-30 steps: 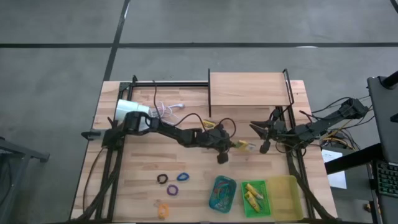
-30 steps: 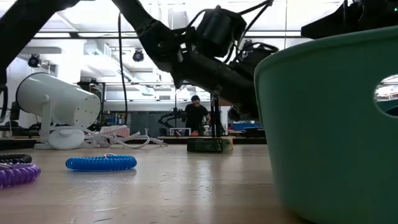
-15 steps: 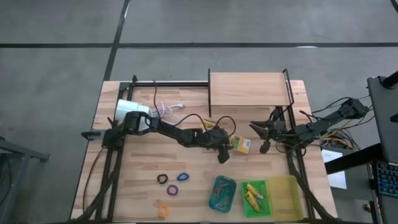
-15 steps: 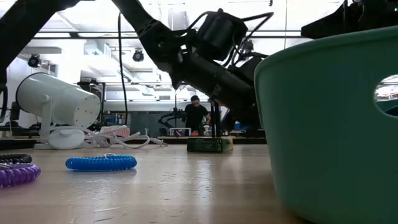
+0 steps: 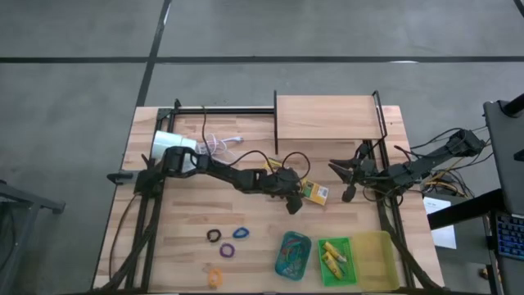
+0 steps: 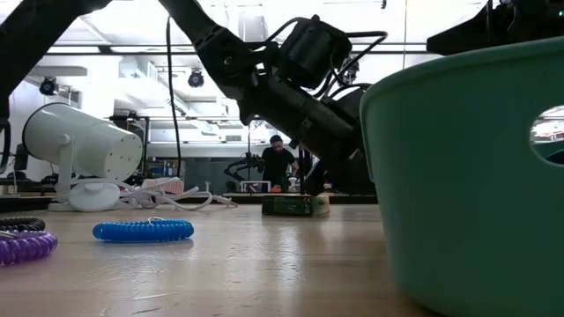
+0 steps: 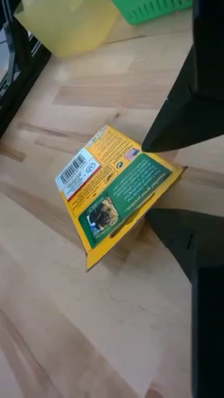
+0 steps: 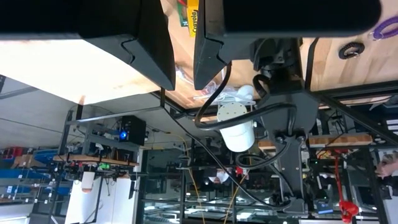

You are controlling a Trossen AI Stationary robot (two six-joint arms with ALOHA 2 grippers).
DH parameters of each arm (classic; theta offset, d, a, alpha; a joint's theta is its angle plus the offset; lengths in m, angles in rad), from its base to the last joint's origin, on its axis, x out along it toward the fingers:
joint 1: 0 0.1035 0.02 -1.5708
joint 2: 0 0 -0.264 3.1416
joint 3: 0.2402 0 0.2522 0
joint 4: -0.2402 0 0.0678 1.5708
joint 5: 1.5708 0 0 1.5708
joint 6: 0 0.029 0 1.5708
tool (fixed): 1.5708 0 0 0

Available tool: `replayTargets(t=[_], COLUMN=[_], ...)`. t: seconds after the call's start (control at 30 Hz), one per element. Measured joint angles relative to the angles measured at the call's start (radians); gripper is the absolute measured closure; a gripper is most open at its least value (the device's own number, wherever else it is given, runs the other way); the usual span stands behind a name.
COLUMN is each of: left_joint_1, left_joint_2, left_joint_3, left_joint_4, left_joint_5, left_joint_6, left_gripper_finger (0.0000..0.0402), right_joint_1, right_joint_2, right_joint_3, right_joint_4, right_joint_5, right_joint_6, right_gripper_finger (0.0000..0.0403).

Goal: Pick & Place Office Desk Supplies
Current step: Put the crayon box into the green bin

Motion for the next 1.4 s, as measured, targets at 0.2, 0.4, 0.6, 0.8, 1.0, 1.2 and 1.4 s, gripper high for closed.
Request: replayTargets(t=[0.2, 0.4, 0.6, 0.8, 1.0, 1.2, 1.4], left_joint_1=[-0.003, -0.004, -0.004, -0.004, -0.002, -0.002, -0.002], left_joint_2=[0.0, 0.0, 0.0, 0.0, 0.0, 0.0, 0.0], left_joint_3=[0.0, 0.0, 0.0, 0.0, 0.0, 0.0, 0.0], left_joint_4=[-0.004, -0.005, -0.004, 0.001, 0.004, 0.003, 0.003], left_joint_5=[0.0, 0.0, 0.0, 0.0, -0.002, -0.002, -0.001], left_joint_6=[0.011, 0.011, 0.011, -0.006, -0.041, -0.041, -0.041], left_gripper_finger=[0.0191, 0.0183, 0.0194, 0.0203, 0.0196, 0.018, 0.0177], right_joint_1=[0.0, 0.0, 0.0, 0.0, 0.0, 0.0, 0.0], right_joint_2=[0.0, 0.0, 0.0, 0.0, 0.0, 0.0, 0.0], right_joint_3=[0.0, 0.0, 0.0, 0.0, 0.0, 0.0, 0.0], right_joint_4=[0.0, 0.0, 0.0, 0.0, 0.0, 0.0, 0.0], right_joint_5=[0.0, 0.0, 0.0, 0.0, 0.0, 0.0, 0.0], right_joint_6=[0.0, 0.0, 0.0, 0.0, 0.0, 0.0, 0.0], right_gripper_finger=[0.0349, 0.0349, 0.0349, 0.0349, 0.0349, 0.0349, 0.0349])
